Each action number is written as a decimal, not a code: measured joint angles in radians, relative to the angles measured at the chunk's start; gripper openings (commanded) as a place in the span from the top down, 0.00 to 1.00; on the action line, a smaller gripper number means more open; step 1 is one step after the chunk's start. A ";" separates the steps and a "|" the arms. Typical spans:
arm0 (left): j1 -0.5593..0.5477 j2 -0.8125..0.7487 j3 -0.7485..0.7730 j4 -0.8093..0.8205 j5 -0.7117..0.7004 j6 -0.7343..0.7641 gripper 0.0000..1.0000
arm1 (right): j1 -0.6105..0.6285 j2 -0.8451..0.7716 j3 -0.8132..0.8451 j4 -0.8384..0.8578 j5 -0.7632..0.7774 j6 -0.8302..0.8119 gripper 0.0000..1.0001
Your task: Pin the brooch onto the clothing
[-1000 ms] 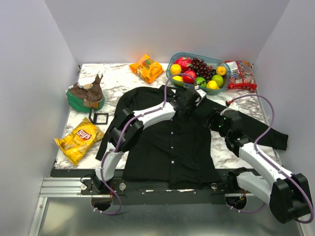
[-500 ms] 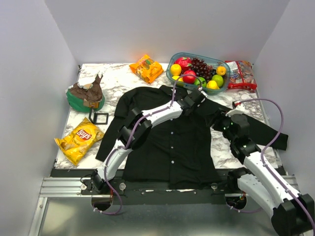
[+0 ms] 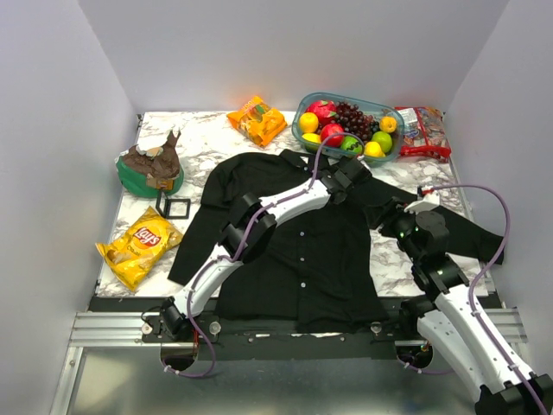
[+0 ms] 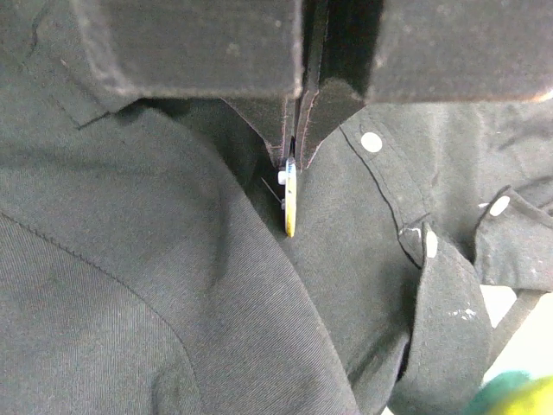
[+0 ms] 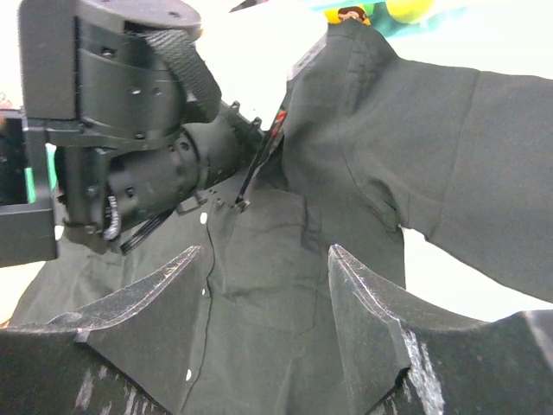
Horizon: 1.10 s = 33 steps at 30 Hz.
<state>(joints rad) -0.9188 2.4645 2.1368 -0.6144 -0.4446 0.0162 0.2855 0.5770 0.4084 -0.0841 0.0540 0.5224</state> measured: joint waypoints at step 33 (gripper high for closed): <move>-0.084 -0.002 0.035 0.069 -0.051 0.056 1.00 | 0.000 -0.056 -0.054 -0.068 0.001 0.009 0.33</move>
<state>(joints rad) -1.0027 2.4630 2.1719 -0.5453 -0.4957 0.0727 0.2855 0.5213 0.3542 -0.1524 0.0551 0.5316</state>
